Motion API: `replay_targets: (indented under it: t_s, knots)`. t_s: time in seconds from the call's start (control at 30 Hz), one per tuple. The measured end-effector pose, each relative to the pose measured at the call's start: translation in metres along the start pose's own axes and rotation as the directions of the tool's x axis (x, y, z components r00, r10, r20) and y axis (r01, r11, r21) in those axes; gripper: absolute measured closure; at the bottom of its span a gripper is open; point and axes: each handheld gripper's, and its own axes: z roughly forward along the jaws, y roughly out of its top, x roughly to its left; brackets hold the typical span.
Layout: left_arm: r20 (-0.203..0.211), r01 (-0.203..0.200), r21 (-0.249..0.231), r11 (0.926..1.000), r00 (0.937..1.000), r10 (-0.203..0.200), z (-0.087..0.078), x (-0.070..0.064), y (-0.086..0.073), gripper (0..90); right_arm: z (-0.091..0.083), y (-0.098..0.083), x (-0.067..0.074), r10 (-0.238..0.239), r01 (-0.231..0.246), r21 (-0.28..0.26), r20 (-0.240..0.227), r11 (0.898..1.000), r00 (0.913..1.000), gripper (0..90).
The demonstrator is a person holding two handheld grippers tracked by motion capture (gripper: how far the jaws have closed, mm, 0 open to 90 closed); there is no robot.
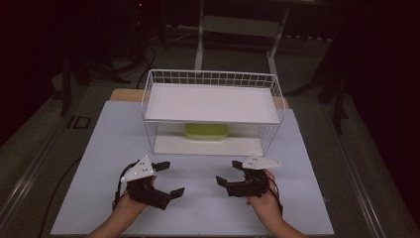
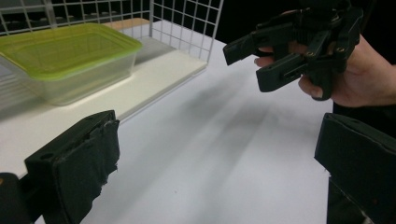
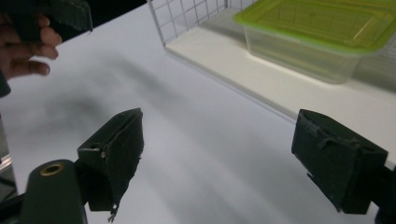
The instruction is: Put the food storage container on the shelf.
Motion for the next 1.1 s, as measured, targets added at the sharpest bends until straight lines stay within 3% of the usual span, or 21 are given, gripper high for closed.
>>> replay_targets:
  t_s: [0.5, 0.6, 0.73, 1.1]
  knots:
    - [0.002, -0.024, 0.004, 0.9997, 0.9997, 0.024, -0.007, -0.006, -0.009, 0.5, -0.028, -0.019, -0.004, 0.015, -0.015, 0.007, 0.021, 1.0, 0.9997, 16.6]
    - [-0.008, -0.03, 0.006, 0.9995, 0.9995, 0.03, -0.007, -0.006, -0.013, 0.5, -0.029, -0.024, -0.005, 0.013, -0.014, 0.012, 0.041, 1.0, 0.9991, 16.6]
    - [-0.005, -0.025, -0.011, 0.9996, 0.9997, 0.025, -0.007, -0.005, -0.015, 0.5, -0.03, -0.029, -0.007, -0.01, 0.01, 0.001, 0.037, 1.0, 0.9993, 16.7]
    - [0.022, -0.023, 0.007, 0.9997, 0.9995, 0.023, -0.003, -0.003, -0.022, 0.5, -0.024, -0.037, -0.013, -0.039, 0.039, 0.021, 0.022, 0.999, 0.999, 16.7]
